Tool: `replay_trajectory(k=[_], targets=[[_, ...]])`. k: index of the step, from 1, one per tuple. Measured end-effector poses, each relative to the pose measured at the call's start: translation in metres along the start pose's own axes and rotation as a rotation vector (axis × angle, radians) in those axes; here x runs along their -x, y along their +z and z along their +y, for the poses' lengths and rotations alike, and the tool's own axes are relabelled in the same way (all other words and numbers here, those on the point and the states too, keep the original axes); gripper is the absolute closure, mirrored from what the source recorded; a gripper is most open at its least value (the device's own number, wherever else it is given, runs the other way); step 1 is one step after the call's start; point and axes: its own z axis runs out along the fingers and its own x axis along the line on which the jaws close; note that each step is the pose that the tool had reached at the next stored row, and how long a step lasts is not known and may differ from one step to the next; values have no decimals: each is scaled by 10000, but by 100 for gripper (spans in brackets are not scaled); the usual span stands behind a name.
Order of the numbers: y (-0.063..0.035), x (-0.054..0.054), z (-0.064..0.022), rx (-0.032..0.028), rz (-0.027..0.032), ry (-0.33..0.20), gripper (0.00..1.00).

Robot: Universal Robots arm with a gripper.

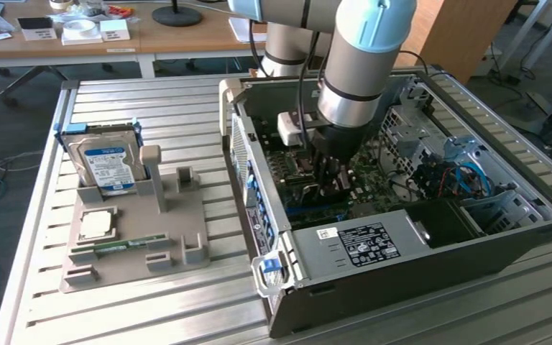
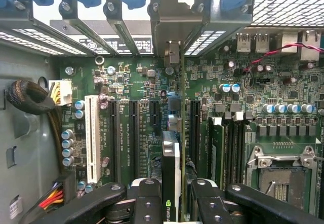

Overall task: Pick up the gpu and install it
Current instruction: 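Insert the gpu into the slot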

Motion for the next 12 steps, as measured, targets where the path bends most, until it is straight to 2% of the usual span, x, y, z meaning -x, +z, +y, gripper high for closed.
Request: replay_trajectory(k=[12], targets=[[0, -1, 13, 3, 7, 0, 73]])
